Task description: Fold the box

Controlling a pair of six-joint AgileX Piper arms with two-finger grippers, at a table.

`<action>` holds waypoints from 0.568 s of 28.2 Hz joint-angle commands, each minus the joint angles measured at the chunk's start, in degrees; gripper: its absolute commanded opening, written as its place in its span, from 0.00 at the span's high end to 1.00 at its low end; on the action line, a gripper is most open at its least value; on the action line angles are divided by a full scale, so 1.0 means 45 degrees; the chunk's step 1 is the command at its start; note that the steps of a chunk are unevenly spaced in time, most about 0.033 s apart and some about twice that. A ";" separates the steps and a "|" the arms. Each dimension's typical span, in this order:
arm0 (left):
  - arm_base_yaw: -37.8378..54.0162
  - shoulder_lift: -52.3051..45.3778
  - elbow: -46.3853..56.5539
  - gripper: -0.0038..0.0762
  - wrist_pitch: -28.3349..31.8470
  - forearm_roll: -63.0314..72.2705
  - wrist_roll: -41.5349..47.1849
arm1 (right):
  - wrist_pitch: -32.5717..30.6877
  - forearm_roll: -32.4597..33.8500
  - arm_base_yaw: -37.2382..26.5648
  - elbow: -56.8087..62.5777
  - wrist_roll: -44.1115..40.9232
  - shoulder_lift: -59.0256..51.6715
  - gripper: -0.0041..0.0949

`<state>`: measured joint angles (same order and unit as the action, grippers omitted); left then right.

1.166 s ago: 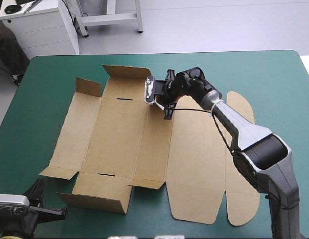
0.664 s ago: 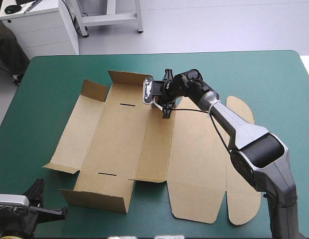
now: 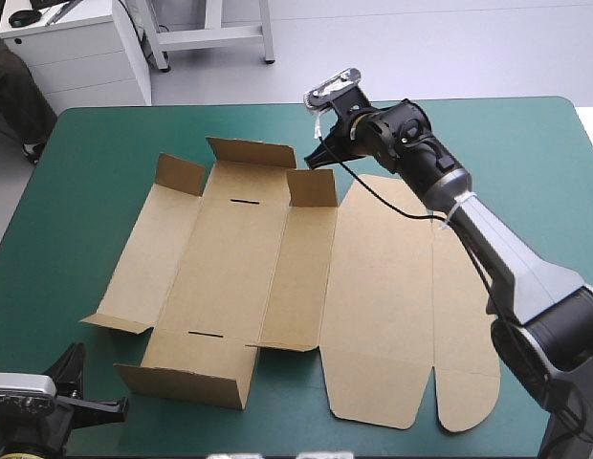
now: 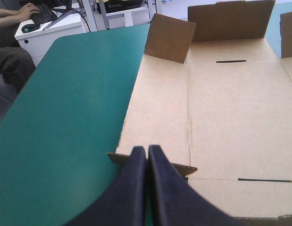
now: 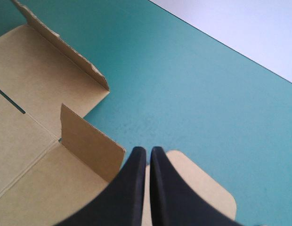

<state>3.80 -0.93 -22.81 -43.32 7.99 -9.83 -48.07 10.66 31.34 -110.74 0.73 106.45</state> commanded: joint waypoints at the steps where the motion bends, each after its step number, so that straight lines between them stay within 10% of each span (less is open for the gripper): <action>1: -0.0047 -0.0172 -0.0411 0.85 0.0973 0.0206 0.0068 | -0.0608 0.0839 -0.0062 0.0010 -0.0877 -0.1323 0.96; 8: -0.0047 -0.0172 -0.0348 0.28 0.1147 0.0206 0.0068 | 0.0561 0.0839 -0.0062 0.4216 -0.1538 -0.3631 0.96; 16: -0.0047 -0.0056 -0.0294 0.29 0.1576 0.0628 0.0198 | 0.1222 0.0838 -0.0062 0.8357 -0.2018 -0.7043 0.96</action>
<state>3.80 -0.93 -22.75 -41.27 9.70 -9.71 -46.26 12.78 31.34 -76.05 -7.65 81.49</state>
